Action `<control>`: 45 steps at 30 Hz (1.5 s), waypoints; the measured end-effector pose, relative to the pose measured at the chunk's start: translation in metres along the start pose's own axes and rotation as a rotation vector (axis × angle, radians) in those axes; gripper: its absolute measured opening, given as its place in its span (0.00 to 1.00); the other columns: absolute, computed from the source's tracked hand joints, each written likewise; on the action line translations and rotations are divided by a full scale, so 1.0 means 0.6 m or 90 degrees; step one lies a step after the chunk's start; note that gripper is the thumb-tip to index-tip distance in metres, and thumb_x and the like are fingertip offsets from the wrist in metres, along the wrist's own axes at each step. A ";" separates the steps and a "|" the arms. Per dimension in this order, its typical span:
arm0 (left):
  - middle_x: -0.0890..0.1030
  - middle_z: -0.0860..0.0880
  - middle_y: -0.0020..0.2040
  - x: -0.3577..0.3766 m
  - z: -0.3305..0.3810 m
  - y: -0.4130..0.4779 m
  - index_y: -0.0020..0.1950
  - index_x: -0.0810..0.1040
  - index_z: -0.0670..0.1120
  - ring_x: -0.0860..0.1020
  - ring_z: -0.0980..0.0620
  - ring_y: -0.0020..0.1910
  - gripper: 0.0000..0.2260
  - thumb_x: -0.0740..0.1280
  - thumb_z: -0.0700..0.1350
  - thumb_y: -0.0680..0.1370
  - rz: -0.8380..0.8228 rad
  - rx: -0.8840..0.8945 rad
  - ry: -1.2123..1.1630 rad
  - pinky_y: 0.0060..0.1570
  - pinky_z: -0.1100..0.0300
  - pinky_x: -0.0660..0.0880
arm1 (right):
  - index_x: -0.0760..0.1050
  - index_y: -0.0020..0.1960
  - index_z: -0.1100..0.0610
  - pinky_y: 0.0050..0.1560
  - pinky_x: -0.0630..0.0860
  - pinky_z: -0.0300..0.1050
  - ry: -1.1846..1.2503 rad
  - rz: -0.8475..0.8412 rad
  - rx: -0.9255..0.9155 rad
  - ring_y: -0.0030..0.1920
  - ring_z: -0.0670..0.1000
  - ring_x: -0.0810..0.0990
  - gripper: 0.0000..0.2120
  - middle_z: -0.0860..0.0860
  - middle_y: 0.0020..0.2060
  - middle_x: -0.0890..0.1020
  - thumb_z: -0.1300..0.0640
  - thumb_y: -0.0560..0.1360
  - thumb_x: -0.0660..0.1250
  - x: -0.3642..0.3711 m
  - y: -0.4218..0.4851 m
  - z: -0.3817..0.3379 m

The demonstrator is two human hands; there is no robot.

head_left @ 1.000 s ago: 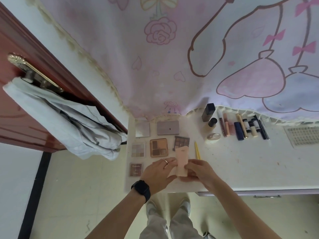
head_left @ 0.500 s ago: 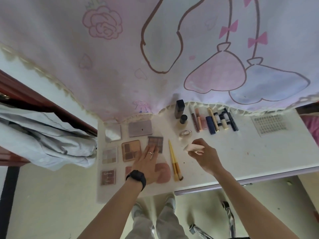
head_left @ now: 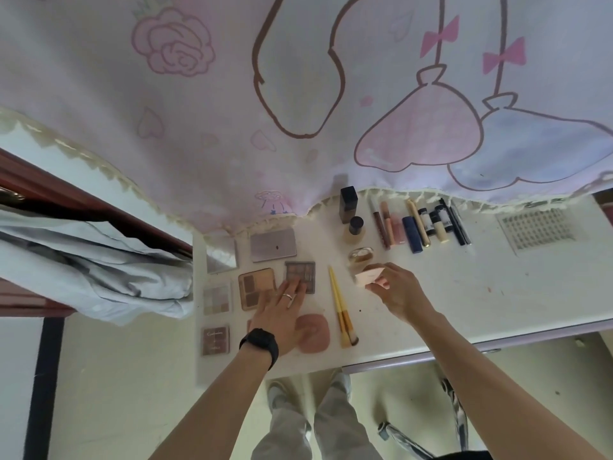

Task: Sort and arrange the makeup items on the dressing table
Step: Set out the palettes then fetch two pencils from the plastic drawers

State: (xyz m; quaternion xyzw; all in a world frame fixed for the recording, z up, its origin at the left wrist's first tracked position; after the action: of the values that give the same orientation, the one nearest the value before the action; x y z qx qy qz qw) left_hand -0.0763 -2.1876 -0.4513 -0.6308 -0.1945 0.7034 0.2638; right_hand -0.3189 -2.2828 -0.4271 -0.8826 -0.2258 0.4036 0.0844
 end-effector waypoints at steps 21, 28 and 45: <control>0.49 0.53 0.82 -0.051 0.019 -0.036 0.81 0.49 0.54 0.49 0.49 0.80 0.32 0.59 0.56 0.81 0.055 -0.036 -0.157 0.76 0.51 0.51 | 0.74 0.64 0.54 0.57 0.76 0.44 0.058 0.043 0.213 0.51 0.49 0.79 0.17 0.51 0.55 0.82 0.57 0.77 0.71 0.016 -0.124 0.023; 0.58 0.50 0.80 -0.099 -0.015 -0.122 0.80 0.56 0.54 0.58 0.47 0.77 0.28 0.60 0.54 0.81 0.162 -0.079 -0.244 0.75 0.51 0.58 | 0.77 0.63 0.42 0.57 0.70 0.39 -0.137 0.039 0.024 0.64 0.46 0.71 0.13 0.39 0.63 0.77 0.47 0.80 0.63 0.024 -0.156 -0.157; 0.70 0.55 0.73 0.211 -0.407 -1.000 0.75 0.65 0.59 0.67 0.53 0.72 0.21 0.59 0.54 0.82 0.585 -0.734 -0.519 0.72 0.54 0.62 | 0.83 0.59 0.54 0.62 0.75 0.45 -0.222 -0.292 -0.782 0.58 0.49 0.81 0.11 0.45 0.54 0.85 0.55 0.79 0.68 0.519 -0.515 -0.951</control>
State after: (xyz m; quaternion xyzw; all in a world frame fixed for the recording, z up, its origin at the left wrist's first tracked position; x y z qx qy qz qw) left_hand 0.2324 -1.6530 -0.2181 -0.3800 -0.3273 0.7040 -0.5028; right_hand 0.1851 -1.8454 -0.1580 -0.6220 -0.6060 0.3104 -0.3867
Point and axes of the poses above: each hand's wrist, its own y-axis towards the middle knuckle, its own x-axis out of the palm, z = x × y, the point moved 7 cm from there along y, towards the middle knuckle
